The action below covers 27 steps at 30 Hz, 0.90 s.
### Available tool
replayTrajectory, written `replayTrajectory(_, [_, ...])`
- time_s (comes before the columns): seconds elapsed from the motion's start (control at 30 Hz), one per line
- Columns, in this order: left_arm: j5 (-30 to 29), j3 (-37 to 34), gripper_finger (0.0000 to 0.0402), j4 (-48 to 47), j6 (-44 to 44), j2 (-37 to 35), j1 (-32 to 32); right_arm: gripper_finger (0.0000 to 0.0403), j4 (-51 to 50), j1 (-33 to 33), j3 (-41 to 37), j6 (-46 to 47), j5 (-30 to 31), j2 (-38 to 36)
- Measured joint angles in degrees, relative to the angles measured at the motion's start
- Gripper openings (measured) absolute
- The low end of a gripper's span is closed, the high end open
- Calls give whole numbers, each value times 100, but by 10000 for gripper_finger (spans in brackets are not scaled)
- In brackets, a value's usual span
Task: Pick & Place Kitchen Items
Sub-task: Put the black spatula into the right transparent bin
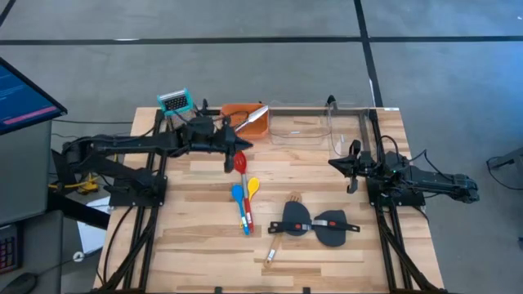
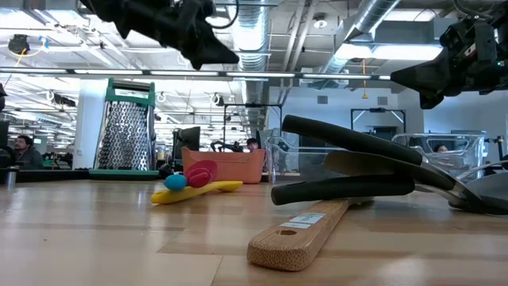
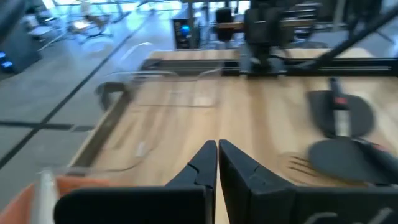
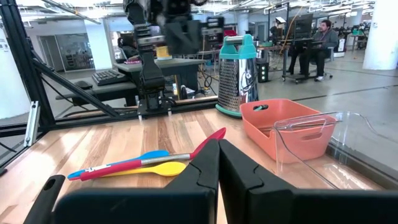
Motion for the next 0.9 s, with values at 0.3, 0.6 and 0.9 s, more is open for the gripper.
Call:
replayTrajectory(0.3, [-4, 0, 2, -5, -59, 0, -944, 0, 0, 0, 0, -1, 0, -1])
replayTrajectory(0.6, [-9, 0, 2, -20, -63, 2, -1818, 0, -2, 0, -1, -1, 0, -2])
replayTrajectory(0.9, [-73, -4, 2, -194, -63, -82, -2350, 0, -2, 0, 0, -2, 0, -1])
